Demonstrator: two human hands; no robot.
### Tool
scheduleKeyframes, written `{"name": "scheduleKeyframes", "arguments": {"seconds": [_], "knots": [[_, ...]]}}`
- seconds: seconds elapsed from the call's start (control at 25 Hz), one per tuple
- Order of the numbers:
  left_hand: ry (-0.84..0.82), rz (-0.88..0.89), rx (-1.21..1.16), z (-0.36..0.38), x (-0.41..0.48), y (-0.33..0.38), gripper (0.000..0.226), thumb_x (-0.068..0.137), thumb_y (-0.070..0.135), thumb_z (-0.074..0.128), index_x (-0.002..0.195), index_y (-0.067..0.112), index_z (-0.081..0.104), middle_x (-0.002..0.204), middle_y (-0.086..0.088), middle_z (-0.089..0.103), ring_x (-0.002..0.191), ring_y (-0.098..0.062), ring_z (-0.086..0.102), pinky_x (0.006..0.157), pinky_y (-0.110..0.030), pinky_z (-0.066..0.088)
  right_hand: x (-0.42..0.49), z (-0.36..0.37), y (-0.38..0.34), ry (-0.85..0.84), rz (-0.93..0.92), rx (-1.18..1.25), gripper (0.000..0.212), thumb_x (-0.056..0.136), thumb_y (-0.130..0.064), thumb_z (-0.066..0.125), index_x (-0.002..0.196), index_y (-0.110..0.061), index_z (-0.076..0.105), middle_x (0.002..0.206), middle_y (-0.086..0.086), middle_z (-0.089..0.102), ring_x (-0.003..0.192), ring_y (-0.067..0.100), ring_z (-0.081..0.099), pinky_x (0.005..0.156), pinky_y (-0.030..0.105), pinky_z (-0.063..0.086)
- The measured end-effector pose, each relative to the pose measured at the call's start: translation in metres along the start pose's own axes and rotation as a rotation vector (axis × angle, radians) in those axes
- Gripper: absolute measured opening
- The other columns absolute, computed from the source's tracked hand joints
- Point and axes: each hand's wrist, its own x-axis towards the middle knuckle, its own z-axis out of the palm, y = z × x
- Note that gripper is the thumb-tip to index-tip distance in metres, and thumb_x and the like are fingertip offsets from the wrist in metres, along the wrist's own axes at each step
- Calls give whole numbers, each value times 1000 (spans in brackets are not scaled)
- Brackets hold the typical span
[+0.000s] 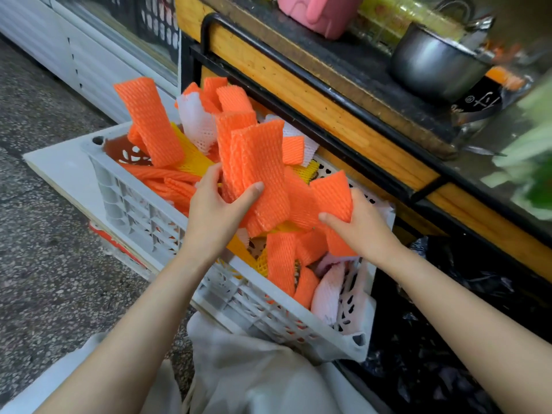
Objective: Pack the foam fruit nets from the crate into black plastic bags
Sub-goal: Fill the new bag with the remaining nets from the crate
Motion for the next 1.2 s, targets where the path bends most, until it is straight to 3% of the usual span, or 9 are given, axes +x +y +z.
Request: {"name": "scheduleKeyframes", "arguments": {"seconds": [0.12, 0.24, 0.4, 0.56, 0.68, 0.8, 1.0, 1.12, 1.2], "knots": [[35, 22, 36, 11, -7, 2, 50, 80, 31, 72, 122, 14, 52, 114, 3, 58, 101, -9, 54, 77, -10, 40, -28, -13, -10, 61, 43, 225, 37, 89, -30, 61, 118, -18, 41, 98, -7, 51, 84, 4, 51, 59, 10, 38], [88, 5, 47, 17, -13, 2, 49, 80, 32, 72, 120, 11, 50, 116, -4, 58, 105, -17, 56, 84, -25, 43, -51, -22, -14, 117, 58, 382, 33, 88, -28, 62, 114, -25, 40, 92, -18, 50, 80, -7, 50, 57, 4, 41], [-12, -61, 86, 32, -31, 12, 52, 83, 34, 68, 122, 8, 47, 116, -4, 56, 103, -14, 53, 79, -22, 40, -70, -41, -15, 99, 61, 646, 34, 87, -28, 62, 119, -23, 49, 105, -10, 62, 96, 3, 61, 76, 19, 48], [-244, -226, -71, 55, -58, 29, 44, 85, 36, 64, 119, 11, 52, 115, -6, 63, 104, -22, 62, 90, -42, 51, -90, -34, 0, -12, 151, 693, 39, 90, -29, 60, 126, -24, 48, 115, -1, 63, 102, 14, 63, 90, 37, 50], [-428, -345, -251, 63, -82, 49, 48, 84, 37, 63, 124, 14, 49, 117, -1, 63, 102, -12, 63, 80, -24, 55, -108, -36, 12, 4, 201, 741, 19, 91, -26, 58, 110, -28, 53, 109, 0, 65, 93, 9, 65, 81, 28, 54], [-487, -279, -130, 74, -102, 62, 59, 78, 28, 73, 126, 13, 41, 117, 0, 60, 101, -9, 61, 77, -19, 55, -127, -46, 22, -146, 154, 727, 22, 92, -23, 55, 113, -29, 50, 107, -9, 64, 87, -3, 64, 72, 13, 52], [-319, -126, 113, 86, -104, 71, 53, 75, 32, 76, 116, 19, 45, 106, 2, 59, 95, -13, 59, 83, -33, 51, -142, -72, 41, -9, 194, 374, 30, 92, -30, 55, 117, -19, 43, 120, 4, 52, 103, 13, 54, 88, 32, 45], [-510, -151, 87, 94, -112, 86, 54, 75, 31, 76, 119, 19, 47, 105, 5, 60, 91, -5, 60, 69, -17, 52, -153, -96, 35, -32, 168, 680, 31, 98, -25, 44, 127, -23, 30, 123, -3, 48, 103, 4, 51, 82, 22, 44], [-636, -180, 32, 100, -121, 92, 56, 75, 31, 73, 123, 16, 49, 112, 2, 63, 94, -4, 61, 65, -12, 52, -161, -106, 37, -64, 131, 633, 36, 98, -24, 43, 132, -21, 30, 127, -2, 45, 110, 7, 50, 93, 28, 45]]}}
